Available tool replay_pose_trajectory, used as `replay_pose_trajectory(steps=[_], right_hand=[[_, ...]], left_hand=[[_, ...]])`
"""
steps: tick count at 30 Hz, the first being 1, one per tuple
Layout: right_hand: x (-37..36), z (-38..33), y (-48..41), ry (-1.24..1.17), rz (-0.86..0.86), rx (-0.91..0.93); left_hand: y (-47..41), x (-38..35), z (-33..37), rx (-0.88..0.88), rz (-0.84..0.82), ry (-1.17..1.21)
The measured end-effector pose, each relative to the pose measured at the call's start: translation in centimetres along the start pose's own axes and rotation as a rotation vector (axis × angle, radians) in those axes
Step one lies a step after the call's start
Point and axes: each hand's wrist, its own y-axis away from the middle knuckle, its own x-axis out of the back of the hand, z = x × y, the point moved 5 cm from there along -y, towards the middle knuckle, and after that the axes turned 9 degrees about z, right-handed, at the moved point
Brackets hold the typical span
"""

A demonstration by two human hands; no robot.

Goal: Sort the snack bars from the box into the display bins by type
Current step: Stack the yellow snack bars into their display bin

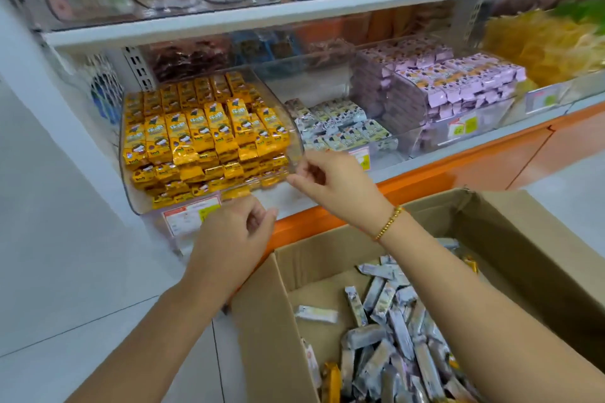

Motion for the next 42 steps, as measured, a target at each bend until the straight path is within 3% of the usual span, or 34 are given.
replay_pose_trajectory(steps=[5,10,13,17,22,26,32,39,42], right_hand=[[3.4,14.8,8.2,0.154,-0.175,-0.374],[7.5,30.5,18.6,0.429,-0.228,-0.869],[8.7,35.2,22.6,0.522,-0.276,-0.980],[7.9,40.4,25.7,0.546,-0.289,-1.109],[4.8,44.4,25.9,0.526,-0.277,-1.020],[3.5,46.4,25.7,0.660,-0.351,-0.905],[3.1,47.0,25.8,0.657,-0.275,-0.915],[3.2,44.8,22.1,0.460,-0.194,-0.907],[4.0,40.9,19.0,0.103,-0.070,-0.989]], left_hand=[[4.7,-8.1,0.6,-0.045,-0.301,0.073],[9.8,-14.4,-2.0,-0.085,-0.599,-0.095],[11.3,-15.6,-4.8,-0.099,-0.721,-0.301],[11.1,-16.1,-5.8,-0.115,-0.778,-0.384],[11.3,-15.9,-5.8,-0.305,-0.758,-0.402],[11.7,-16.3,-6.4,-0.269,-0.774,-0.384],[10.8,-16.5,-7.2,-0.200,-0.773,-0.415],[9.4,-16.8,-5.8,-0.002,-0.784,-0.455],[8.0,-16.8,-3.9,0.150,-0.718,-0.322]])
